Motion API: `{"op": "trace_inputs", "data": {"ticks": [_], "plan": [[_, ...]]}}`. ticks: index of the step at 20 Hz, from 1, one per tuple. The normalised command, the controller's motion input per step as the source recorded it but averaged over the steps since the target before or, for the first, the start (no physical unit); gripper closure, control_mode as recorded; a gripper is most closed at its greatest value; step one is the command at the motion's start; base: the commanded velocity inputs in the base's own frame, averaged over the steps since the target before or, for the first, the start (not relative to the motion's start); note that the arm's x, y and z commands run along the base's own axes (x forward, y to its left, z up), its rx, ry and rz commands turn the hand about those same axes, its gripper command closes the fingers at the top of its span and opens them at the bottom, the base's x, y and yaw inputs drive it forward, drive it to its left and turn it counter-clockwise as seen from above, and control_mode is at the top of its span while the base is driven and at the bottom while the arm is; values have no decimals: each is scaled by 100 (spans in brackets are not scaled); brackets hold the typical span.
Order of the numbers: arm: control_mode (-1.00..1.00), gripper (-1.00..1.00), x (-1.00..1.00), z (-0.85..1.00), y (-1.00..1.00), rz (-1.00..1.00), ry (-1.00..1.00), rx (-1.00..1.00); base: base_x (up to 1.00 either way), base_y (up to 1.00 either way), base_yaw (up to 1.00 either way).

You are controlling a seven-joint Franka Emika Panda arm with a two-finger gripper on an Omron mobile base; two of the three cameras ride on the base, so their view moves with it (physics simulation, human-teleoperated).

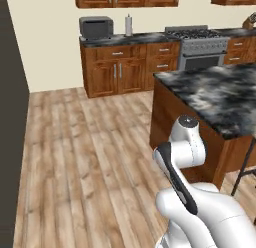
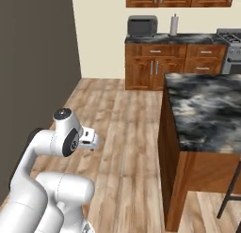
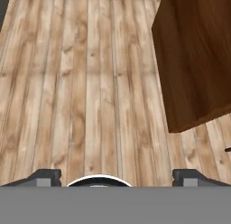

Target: Take the fork and place it on the left side of the plate. Then take the spoon and place it on the right side of the plate. Make sure they're directly next to the plate.

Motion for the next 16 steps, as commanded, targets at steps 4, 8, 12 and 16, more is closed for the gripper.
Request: {"op": "trace_inputs", "data": {"ticks": [4, 8, 12, 16], "plan": [[100, -100, 0, 0, 0, 0, 0, 0, 100, 100, -1], [100, -100, 0, 0, 0, 0, 0, 0, 100, 84, -9], [100, -100, 0, 0, 0, 0, 0, 0, 100, 69, -9], [100, -100, 0, 0, 0, 0, 0, 0, 100, 30, -9]]}}
